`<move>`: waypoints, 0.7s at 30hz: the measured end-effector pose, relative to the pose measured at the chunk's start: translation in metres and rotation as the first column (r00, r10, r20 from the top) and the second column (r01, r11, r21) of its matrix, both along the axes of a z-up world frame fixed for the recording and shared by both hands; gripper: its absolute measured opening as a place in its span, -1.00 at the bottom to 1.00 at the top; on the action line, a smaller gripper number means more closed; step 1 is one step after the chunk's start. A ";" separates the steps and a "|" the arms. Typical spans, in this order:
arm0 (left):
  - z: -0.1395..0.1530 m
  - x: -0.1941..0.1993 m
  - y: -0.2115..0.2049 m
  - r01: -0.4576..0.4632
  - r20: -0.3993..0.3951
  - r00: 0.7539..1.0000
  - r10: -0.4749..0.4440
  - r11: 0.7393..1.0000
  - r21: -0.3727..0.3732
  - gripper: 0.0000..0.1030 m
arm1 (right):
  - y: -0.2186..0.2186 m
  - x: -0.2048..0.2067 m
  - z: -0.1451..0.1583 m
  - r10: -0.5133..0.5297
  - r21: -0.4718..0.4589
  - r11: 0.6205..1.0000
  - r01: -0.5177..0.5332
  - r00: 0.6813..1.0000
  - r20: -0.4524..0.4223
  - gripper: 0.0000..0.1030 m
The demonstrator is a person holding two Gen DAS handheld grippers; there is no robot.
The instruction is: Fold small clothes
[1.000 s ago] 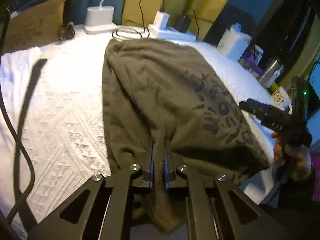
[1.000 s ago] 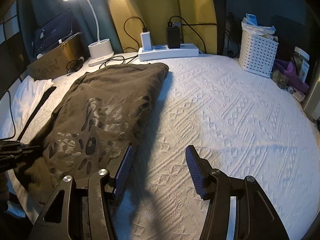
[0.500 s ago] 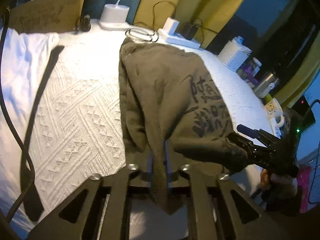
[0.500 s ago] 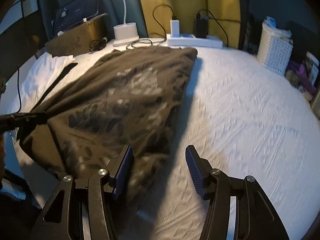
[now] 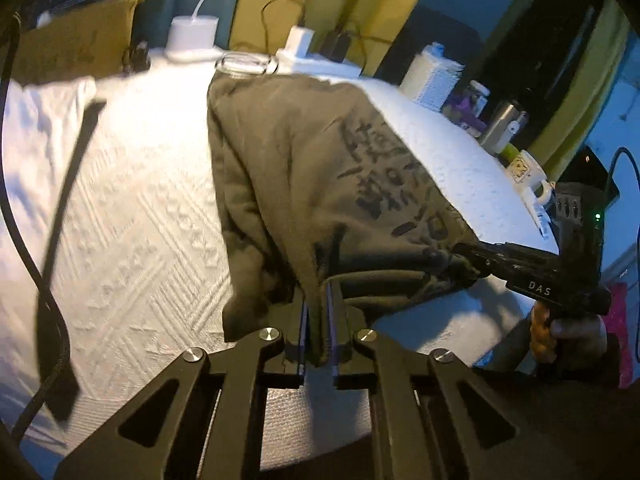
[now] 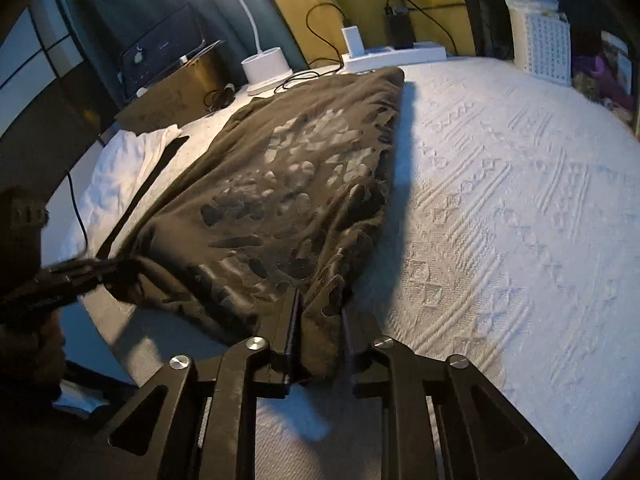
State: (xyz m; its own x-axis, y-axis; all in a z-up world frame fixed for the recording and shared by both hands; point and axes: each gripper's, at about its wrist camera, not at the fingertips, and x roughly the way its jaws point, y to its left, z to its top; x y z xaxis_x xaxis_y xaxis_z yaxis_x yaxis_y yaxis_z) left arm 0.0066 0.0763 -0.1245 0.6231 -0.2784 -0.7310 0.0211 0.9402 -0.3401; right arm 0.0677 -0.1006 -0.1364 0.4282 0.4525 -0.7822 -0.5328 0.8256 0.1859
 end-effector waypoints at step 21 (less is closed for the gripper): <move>-0.009 -0.017 0.040 -0.047 -0.091 0.994 0.053 0.996 0.070 -0.35 | -0.022 -0.027 -0.004 -0.087 -0.239 0.965 0.111 0.990 0.110 0.16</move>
State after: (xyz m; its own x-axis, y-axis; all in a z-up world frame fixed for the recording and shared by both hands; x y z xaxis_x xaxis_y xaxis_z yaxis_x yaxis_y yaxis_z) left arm -0.0101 0.1159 -0.1332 0.5638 -0.1969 -0.8021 -0.0548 0.9601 -0.2742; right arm 0.0403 -0.1222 -0.1406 0.5409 0.2044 -0.8159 -0.4516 0.8889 -0.0767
